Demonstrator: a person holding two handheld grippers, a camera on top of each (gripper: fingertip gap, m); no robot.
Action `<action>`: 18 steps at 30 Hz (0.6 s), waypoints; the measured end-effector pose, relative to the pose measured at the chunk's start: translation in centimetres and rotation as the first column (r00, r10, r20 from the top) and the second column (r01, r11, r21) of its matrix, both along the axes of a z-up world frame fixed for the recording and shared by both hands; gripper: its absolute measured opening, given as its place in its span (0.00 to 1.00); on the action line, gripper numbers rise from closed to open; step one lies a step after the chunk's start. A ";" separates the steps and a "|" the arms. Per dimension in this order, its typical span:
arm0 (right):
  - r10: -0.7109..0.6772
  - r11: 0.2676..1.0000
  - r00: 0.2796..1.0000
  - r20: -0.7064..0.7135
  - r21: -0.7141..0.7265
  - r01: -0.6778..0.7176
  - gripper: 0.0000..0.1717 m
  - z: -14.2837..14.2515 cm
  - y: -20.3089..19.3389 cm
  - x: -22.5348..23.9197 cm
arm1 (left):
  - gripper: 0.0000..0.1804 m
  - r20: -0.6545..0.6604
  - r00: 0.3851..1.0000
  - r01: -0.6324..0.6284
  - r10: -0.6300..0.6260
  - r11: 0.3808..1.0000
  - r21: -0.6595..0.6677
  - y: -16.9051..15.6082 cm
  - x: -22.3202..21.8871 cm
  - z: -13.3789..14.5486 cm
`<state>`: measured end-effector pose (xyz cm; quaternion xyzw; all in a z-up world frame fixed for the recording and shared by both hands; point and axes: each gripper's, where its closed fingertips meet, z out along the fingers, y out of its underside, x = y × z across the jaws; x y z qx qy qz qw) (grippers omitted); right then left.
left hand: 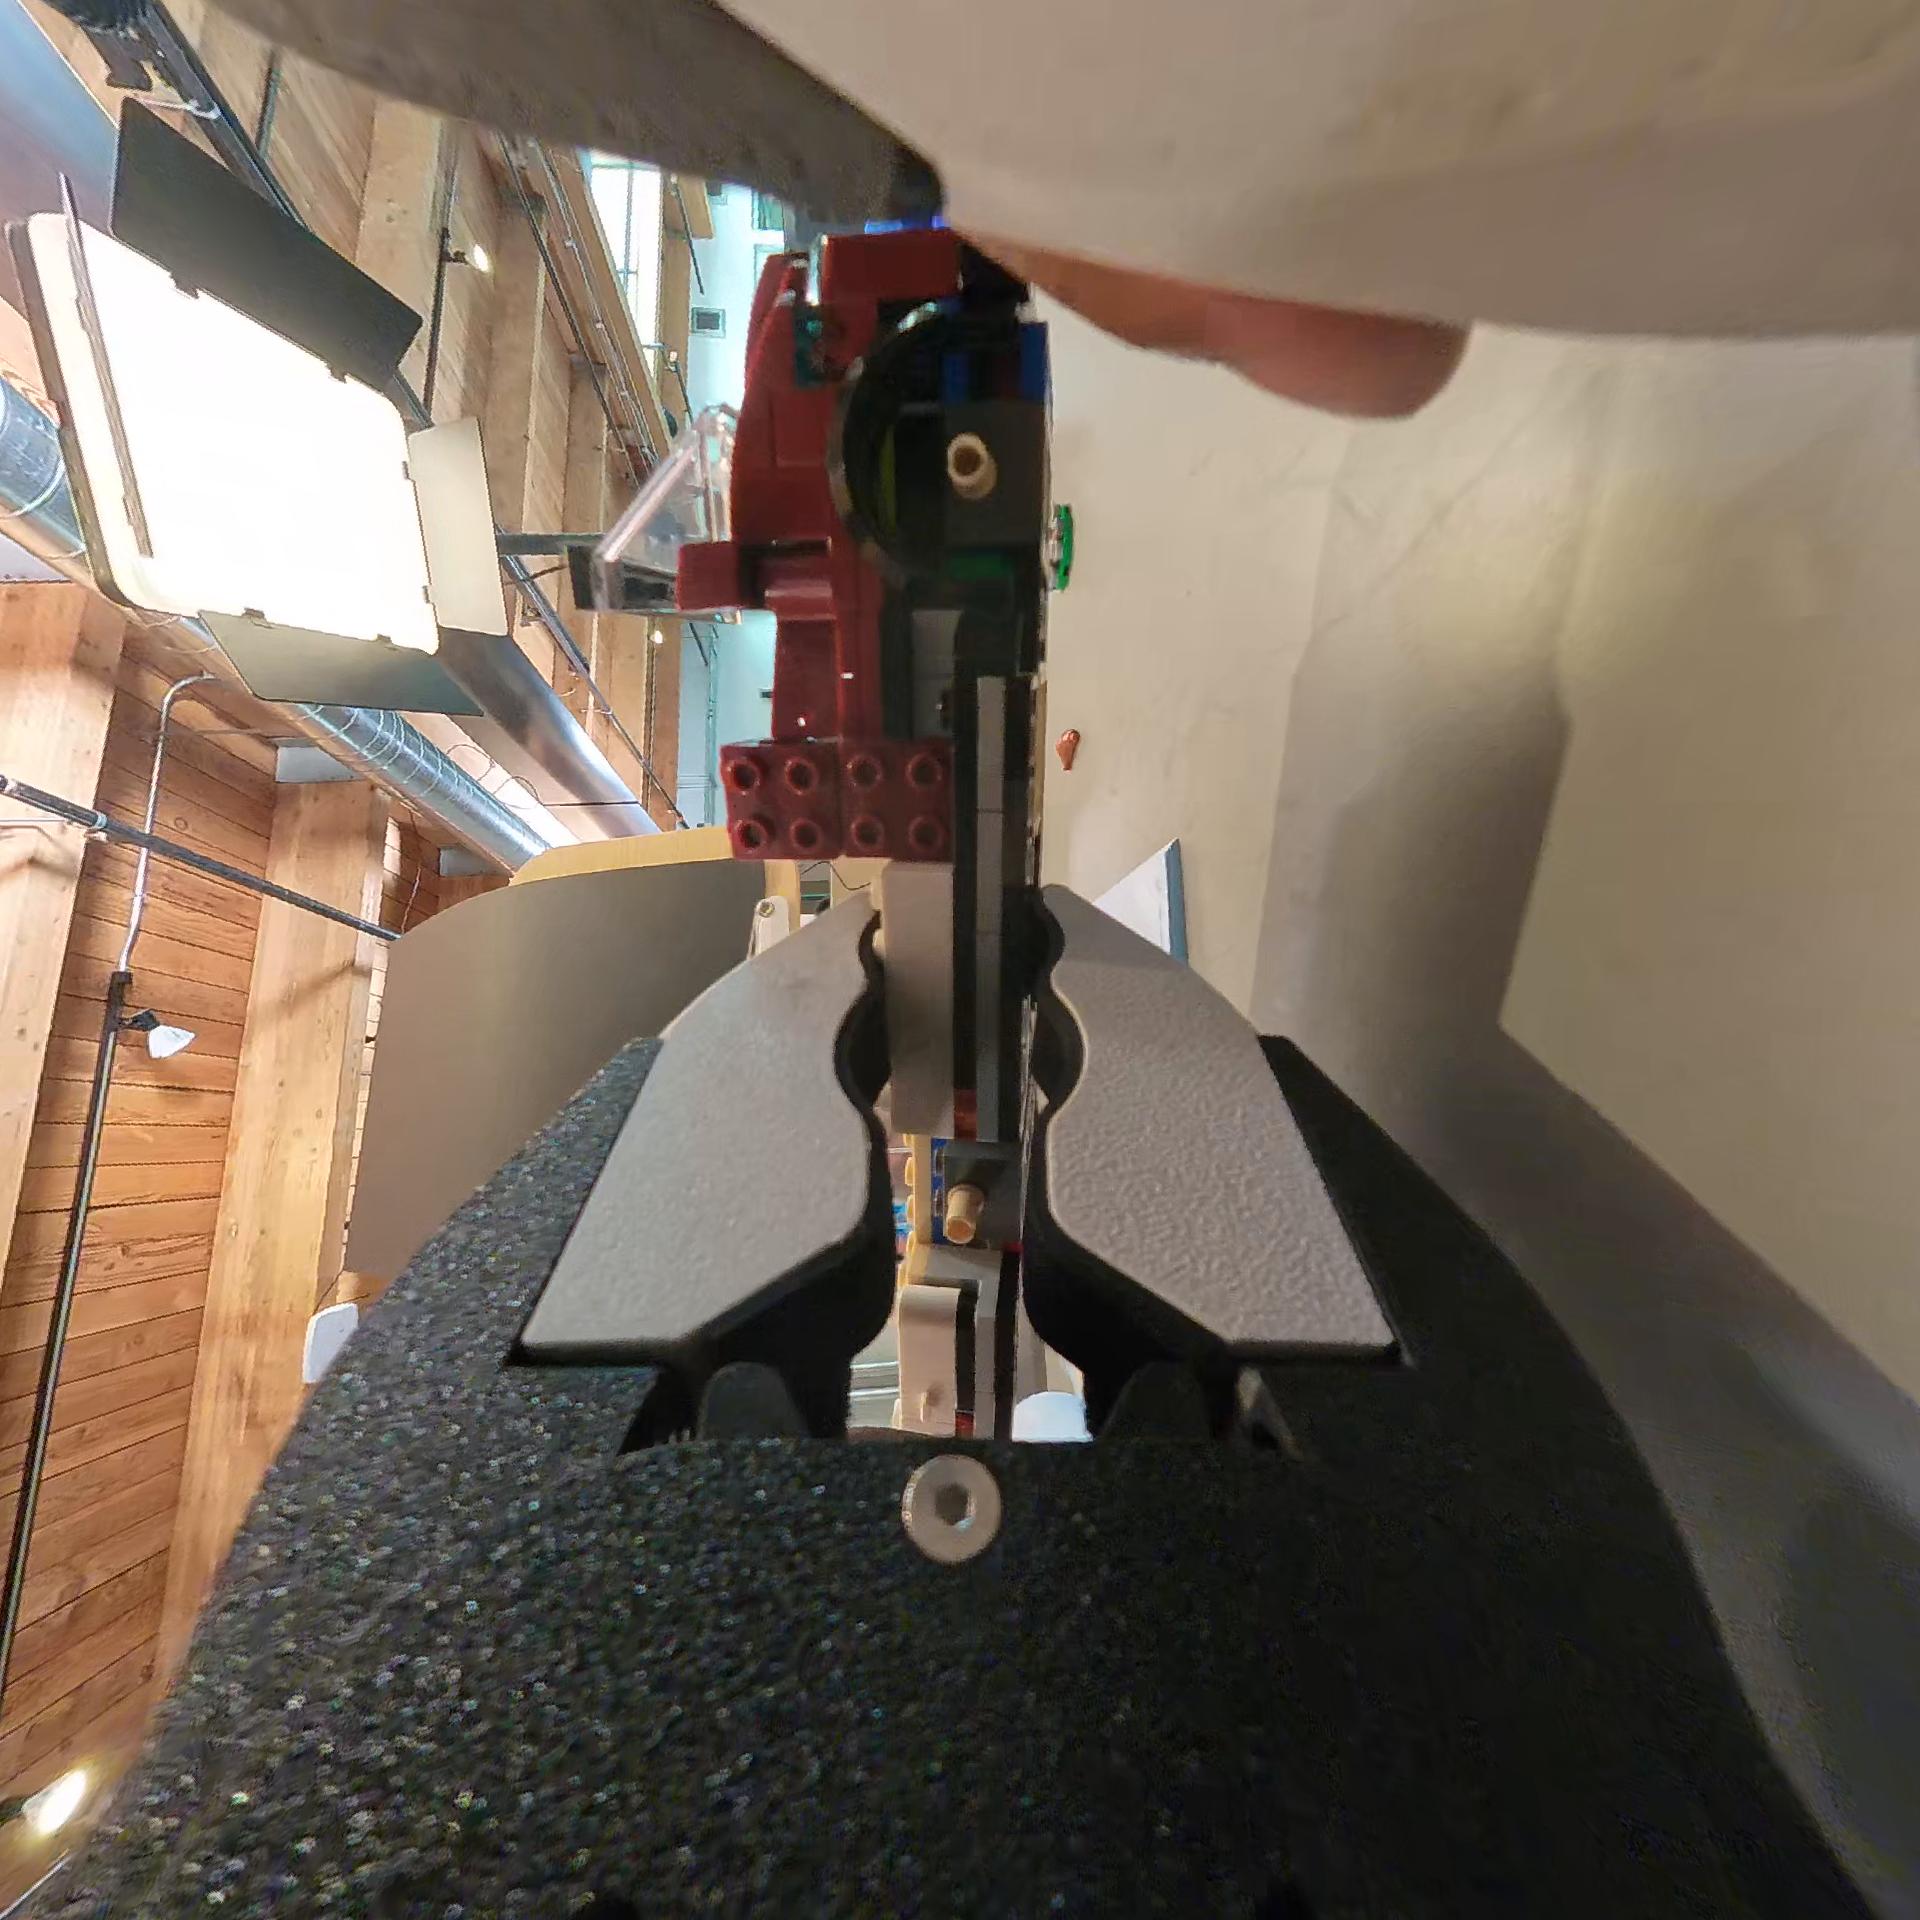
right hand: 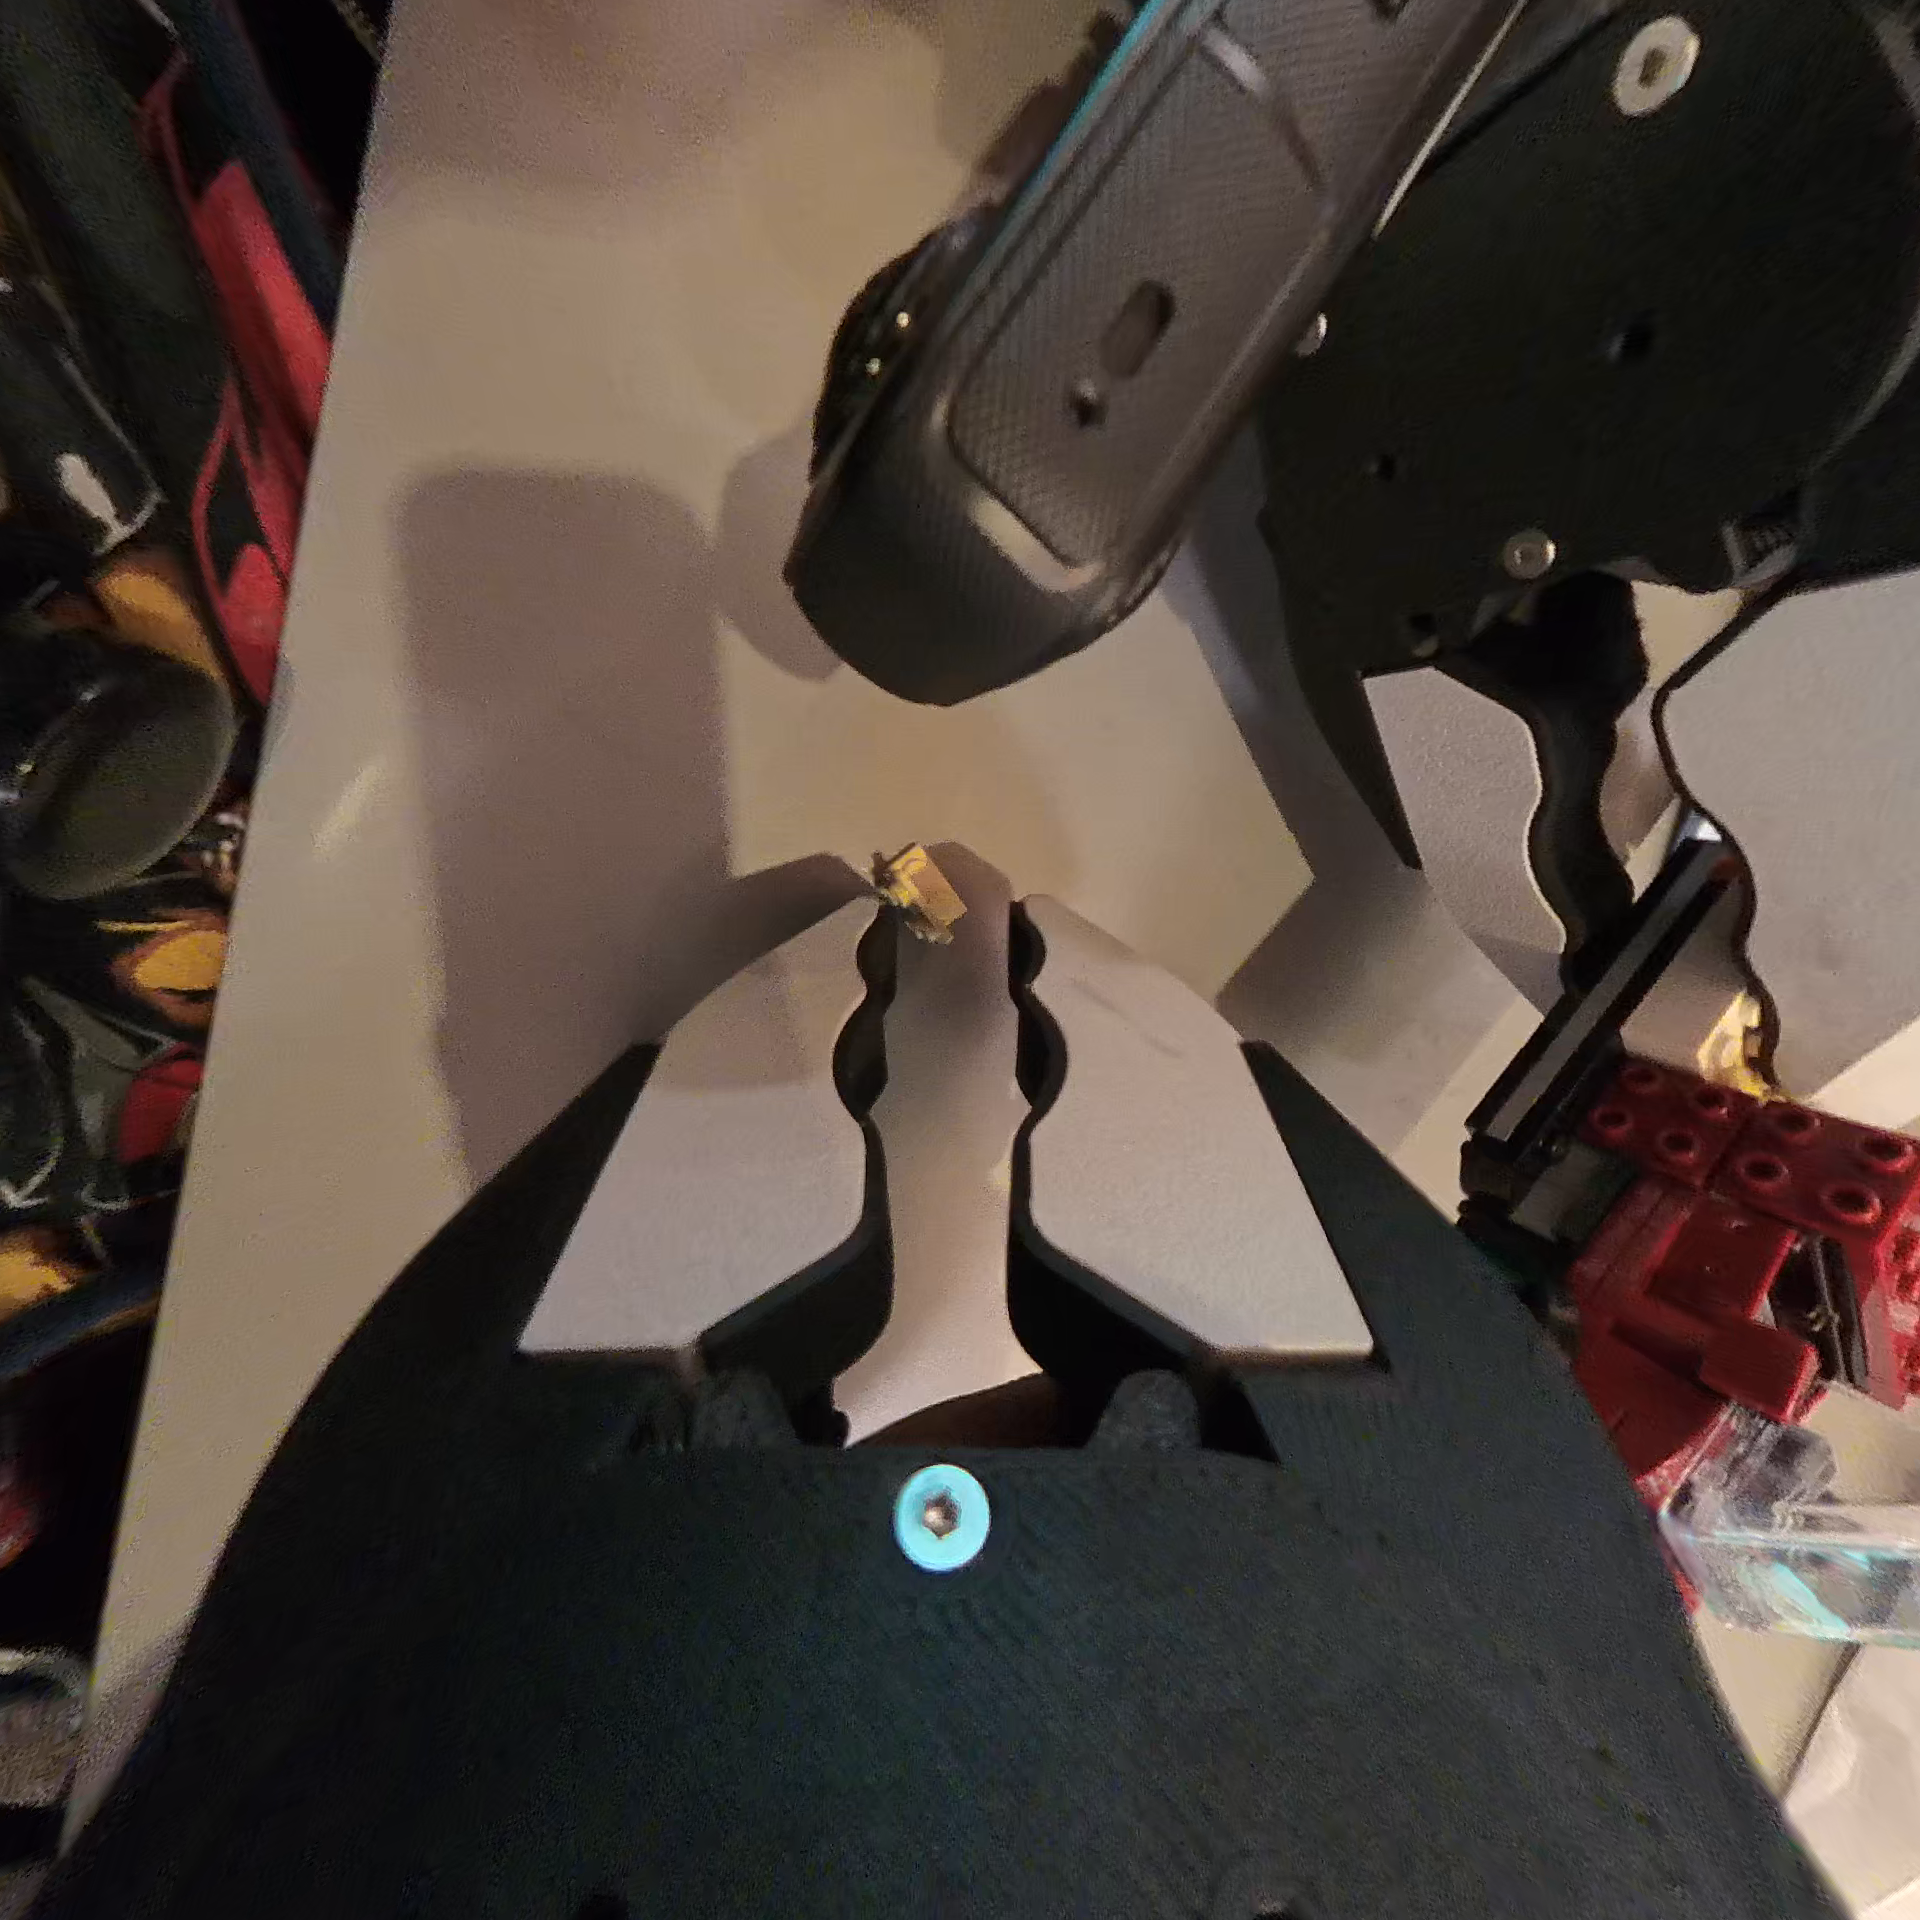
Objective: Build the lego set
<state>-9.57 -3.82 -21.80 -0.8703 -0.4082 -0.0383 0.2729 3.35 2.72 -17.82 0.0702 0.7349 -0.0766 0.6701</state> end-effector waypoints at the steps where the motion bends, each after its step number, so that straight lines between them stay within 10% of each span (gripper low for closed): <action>1: 0.016 1.000 1.000 -0.002 -0.012 -0.016 0.11 0.0 -0.1 -0.1 | 0.13 -0.003 1.000 -0.001 0.001 1.000 -0.001 0.0 0.0 -0.1; 18: -0.110 0.990 0.987 -0.116 -0.097 0.099 0.02 1.2 -0.6 0.1 | 0.13 -0.016 1.000 -0.017 0.017 1.000 0.009 -0.1 -0.5 -0.4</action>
